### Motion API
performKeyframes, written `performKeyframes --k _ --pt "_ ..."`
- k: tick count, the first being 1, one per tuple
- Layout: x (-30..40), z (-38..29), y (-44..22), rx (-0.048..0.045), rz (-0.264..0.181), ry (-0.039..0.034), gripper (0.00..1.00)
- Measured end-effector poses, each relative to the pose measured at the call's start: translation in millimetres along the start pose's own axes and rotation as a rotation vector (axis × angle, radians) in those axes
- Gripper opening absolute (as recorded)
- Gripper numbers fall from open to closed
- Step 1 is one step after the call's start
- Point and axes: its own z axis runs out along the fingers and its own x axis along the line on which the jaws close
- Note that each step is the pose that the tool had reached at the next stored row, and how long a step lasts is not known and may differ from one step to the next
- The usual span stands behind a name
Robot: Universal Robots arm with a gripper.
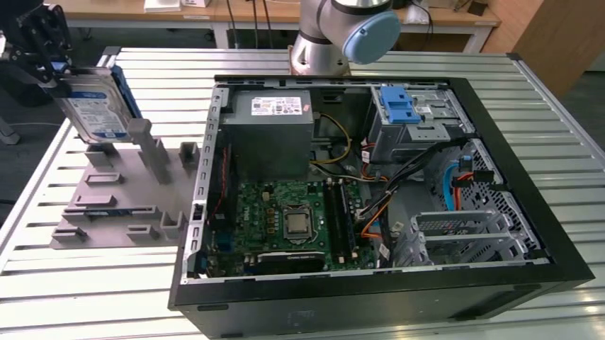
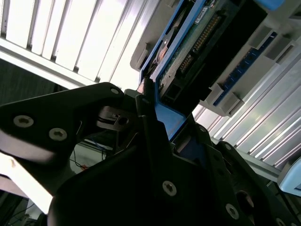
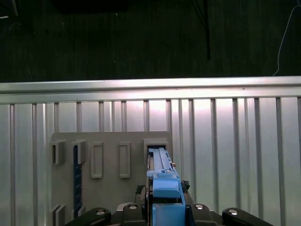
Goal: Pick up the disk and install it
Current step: 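Pick up the disk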
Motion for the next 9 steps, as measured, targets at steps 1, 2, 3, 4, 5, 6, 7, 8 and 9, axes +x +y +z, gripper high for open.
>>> performKeyframes --k 1,2,3,4,5,6,7,8,9 --pt "0.0 -0.6 0.0 -0.0001 0.000 0.0000 0.37" --pt "0.0 -1.2 0.0 0.0000 0.000 0.0000 0.37" --pt "0.0 -1.8 0.0 0.0000 0.000 0.0000 0.37" --pt "-0.1 -2.3 0.0 0.0000 0.000 0.0000 0.37" --pt "-0.1 -2.9 0.0 0.0000 0.000 0.0000 0.37" --pt "-0.1 -3.5 0.0 0.0000 0.000 0.0001 0.37" --pt "-0.1 -4.0 0.0 -0.0001 0.000 0.0000 0.37" --pt "-0.1 -4.5 0.0 0.0001 0.000 0.0000 0.37" --pt "-0.1 -5.0 0.1 0.0000 0.000 0.0000 0.37"
